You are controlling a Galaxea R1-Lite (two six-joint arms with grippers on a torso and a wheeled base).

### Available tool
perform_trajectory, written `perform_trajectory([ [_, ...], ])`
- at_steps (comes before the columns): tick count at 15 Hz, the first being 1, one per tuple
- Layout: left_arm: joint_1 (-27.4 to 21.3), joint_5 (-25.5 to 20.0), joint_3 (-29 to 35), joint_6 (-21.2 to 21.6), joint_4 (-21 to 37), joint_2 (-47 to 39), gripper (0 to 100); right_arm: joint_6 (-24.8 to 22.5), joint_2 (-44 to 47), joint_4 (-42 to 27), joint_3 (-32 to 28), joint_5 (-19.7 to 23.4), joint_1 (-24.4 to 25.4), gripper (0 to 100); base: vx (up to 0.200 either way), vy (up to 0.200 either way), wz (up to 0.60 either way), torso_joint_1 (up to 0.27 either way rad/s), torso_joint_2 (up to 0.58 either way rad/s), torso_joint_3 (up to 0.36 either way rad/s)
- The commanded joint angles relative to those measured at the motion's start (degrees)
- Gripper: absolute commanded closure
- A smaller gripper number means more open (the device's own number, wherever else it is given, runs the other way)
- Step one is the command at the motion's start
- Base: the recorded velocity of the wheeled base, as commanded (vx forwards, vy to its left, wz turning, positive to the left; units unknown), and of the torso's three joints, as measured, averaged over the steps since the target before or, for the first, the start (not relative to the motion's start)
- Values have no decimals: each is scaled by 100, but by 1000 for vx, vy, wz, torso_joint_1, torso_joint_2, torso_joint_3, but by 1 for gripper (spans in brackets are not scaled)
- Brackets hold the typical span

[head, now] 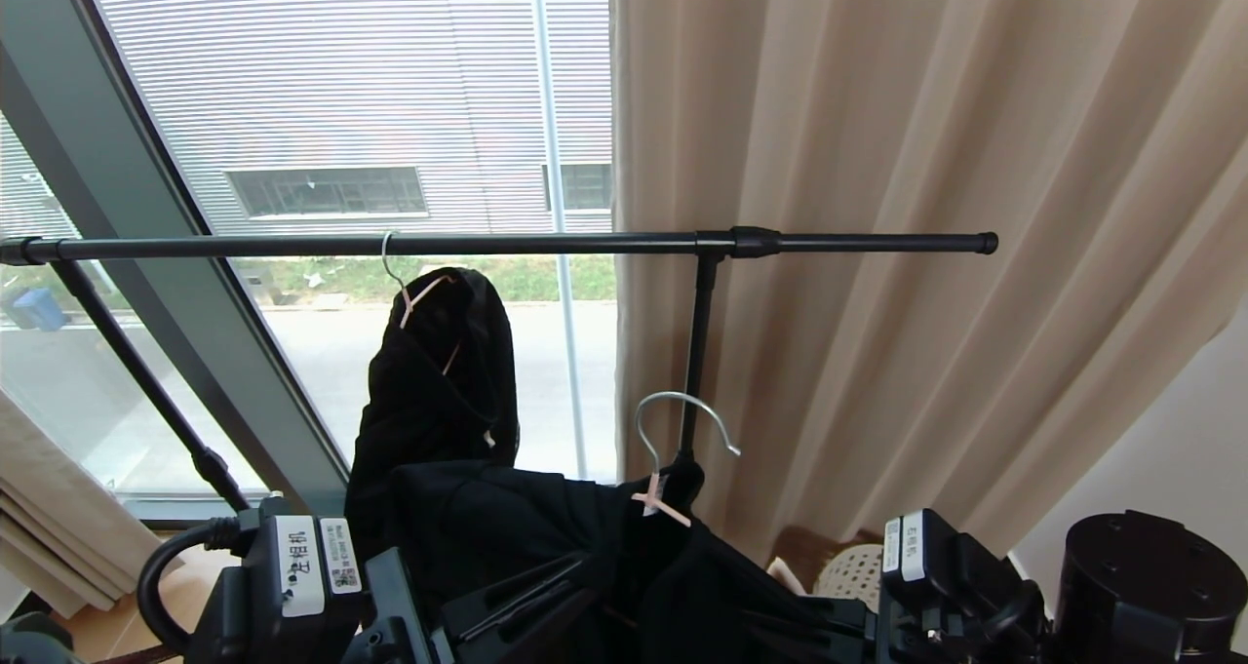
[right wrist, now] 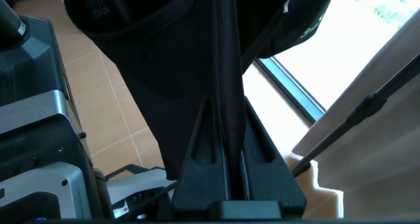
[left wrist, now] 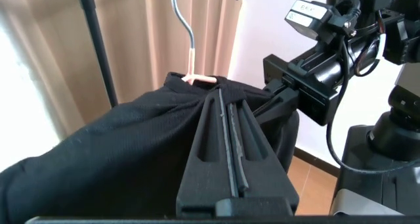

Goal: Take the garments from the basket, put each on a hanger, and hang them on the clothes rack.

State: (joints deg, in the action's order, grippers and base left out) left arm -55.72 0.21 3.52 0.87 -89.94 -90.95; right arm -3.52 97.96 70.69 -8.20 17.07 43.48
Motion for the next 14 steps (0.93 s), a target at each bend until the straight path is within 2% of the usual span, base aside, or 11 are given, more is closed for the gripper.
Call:
perform_trajectory([
  [1, 0, -3, -27, -7, -6, -36, 100, 1, -5, 15, 3, -2, 2, 100, 0, 0, 0, 0, 0, 0],
  [9, 9, -30, -141, 19, -6, -19, 100, 1, -5, 59, 29, -2, 2, 100, 0, 0, 0, 0, 0, 0],
  [10, 9, -30, -150, 19, -6, -10, 0, 1, 3, 59, 38, -2, -7, 100, 0, 0, 0, 0, 0, 0],
  [14, 18, -30, -141, 19, -6, -1, 0, 1, 3, 59, 38, -2, -7, 100, 0, 0, 0, 0, 0, 0],
])
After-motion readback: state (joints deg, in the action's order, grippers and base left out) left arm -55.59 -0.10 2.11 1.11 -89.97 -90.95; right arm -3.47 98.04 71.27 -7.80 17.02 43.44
